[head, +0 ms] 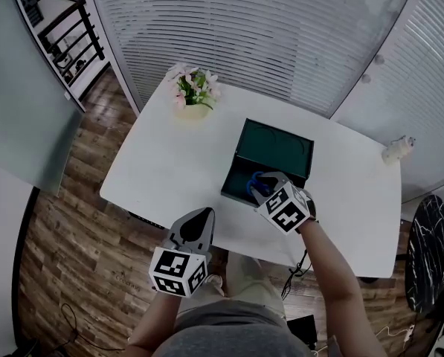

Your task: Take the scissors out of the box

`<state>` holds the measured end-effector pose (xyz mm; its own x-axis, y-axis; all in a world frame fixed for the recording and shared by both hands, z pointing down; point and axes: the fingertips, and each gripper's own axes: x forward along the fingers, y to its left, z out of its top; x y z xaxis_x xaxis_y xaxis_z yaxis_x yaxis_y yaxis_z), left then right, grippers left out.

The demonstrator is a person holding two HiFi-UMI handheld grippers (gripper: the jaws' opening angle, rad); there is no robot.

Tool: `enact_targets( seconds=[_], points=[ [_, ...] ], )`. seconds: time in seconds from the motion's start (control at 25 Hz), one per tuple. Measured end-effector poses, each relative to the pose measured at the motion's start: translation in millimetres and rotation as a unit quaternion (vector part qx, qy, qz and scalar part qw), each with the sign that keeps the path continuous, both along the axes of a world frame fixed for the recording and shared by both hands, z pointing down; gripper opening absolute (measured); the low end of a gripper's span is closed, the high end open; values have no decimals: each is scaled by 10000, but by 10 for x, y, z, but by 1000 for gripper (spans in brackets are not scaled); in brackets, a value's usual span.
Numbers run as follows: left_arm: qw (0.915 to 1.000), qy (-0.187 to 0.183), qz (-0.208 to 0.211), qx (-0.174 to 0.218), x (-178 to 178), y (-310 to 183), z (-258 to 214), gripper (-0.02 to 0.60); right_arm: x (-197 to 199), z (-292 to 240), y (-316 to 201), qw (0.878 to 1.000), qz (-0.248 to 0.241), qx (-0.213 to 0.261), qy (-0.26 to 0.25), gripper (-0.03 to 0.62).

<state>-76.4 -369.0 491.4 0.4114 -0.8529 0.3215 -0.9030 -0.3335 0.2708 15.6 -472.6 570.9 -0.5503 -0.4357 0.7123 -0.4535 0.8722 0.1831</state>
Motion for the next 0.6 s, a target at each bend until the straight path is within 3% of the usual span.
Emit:
enact_targets(
  seconds=[0.28,0.6],
  points=[
    [9996,7,243,150,-48,299,-130,5,13,-447,216,9938,552,857,-436,86],
    [9984,22,488,288,-88,626,-237,5,42,-1001,600,9736,1199,1675,-985,86]
  ],
)
